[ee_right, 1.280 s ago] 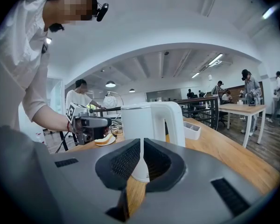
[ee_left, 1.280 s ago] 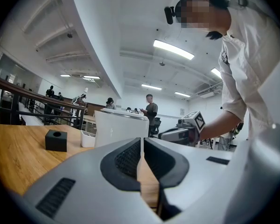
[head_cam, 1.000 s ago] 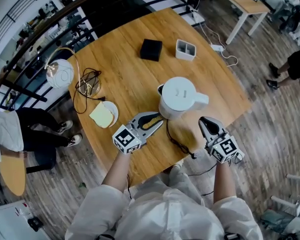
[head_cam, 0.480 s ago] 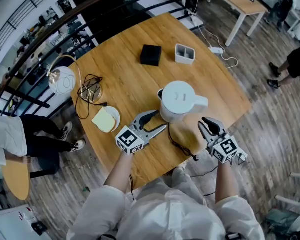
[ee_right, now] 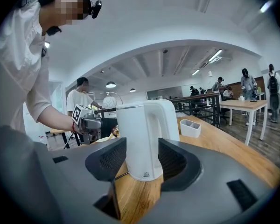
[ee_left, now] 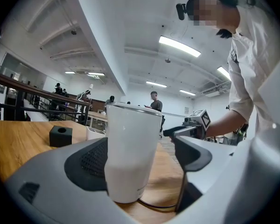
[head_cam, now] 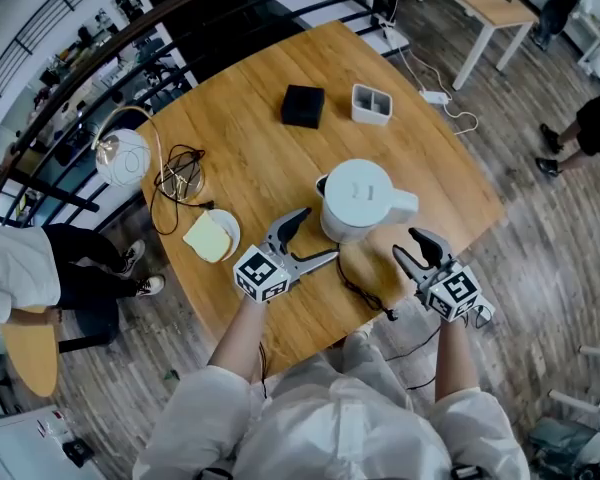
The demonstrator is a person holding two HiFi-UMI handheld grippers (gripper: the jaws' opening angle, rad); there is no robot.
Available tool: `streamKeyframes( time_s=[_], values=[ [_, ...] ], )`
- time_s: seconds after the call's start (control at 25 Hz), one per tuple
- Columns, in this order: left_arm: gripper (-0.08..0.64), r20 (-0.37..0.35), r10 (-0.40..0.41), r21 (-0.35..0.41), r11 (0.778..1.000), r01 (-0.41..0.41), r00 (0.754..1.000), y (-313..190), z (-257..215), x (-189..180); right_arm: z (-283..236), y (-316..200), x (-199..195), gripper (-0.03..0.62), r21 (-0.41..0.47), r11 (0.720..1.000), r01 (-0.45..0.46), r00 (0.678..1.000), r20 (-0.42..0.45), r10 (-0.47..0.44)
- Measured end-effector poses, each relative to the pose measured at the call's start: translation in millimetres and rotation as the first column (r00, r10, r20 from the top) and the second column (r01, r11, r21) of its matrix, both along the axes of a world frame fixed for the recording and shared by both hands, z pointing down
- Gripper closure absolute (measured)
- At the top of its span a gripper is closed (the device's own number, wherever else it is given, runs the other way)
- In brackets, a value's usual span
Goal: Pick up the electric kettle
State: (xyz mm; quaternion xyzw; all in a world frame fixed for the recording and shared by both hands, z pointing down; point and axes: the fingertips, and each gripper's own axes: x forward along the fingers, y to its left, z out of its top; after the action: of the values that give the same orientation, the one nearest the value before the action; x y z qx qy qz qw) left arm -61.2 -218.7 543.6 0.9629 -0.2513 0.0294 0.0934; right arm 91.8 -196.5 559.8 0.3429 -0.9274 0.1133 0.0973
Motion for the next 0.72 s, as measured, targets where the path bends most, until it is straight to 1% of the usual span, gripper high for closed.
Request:
streamKeyframes(
  time_s=[0.04,0.08,0.16,0.32,0.48,0.56,0.72],
  values=[
    [0.111,-0.006,-0.005,-0.006,1.0,0.004,1.0,-1,1,-1,2,-1,0,0.384,-0.008,1.0,0.008,1.0,-0.003,-0.008],
    [0.1,-0.011,-0.007,-0.01,1.0,0.007,1.0,-3,2,-1,4,-2,0,0.366,-0.014,1.0,0.014,1.0,-0.006,-0.014],
    [0.094,-0.011,-0.006,-0.011,1.0,0.006,1.0,-4,3,-1,6,-5,2,0.353,-0.021,1.0,0.017,1.0,-0.011,-0.017],
    [0.092,-0.011,-0.002,-0.012,1.0,0.002,1.0,-7,3,1,6,-12,7,0.344,-0.018,1.0,0.004,1.0,-0.018,-0.004],
    [0.092,-0.014,-0.002,-0.011,1.0,0.001,1.0,-9,3,3,9,-16,9,0.31,-0.018,1.0,0.003,1.0,-0.029,-0.004],
    [0.092,-0.021,-0.002,-0.011,1.0,0.002,1.0,-10,2,4,9,-17,11,0.305,-0.018,1.0,0.004,0.999,-0.033,-0.005],
    [0.064,-0.046,0.015,-0.012,1.0,-0.016,0.999,-13,1,8,10,-25,15,0.304,-0.012,1.0,0.01,1.0,-0.029,-0.01]
  ],
)
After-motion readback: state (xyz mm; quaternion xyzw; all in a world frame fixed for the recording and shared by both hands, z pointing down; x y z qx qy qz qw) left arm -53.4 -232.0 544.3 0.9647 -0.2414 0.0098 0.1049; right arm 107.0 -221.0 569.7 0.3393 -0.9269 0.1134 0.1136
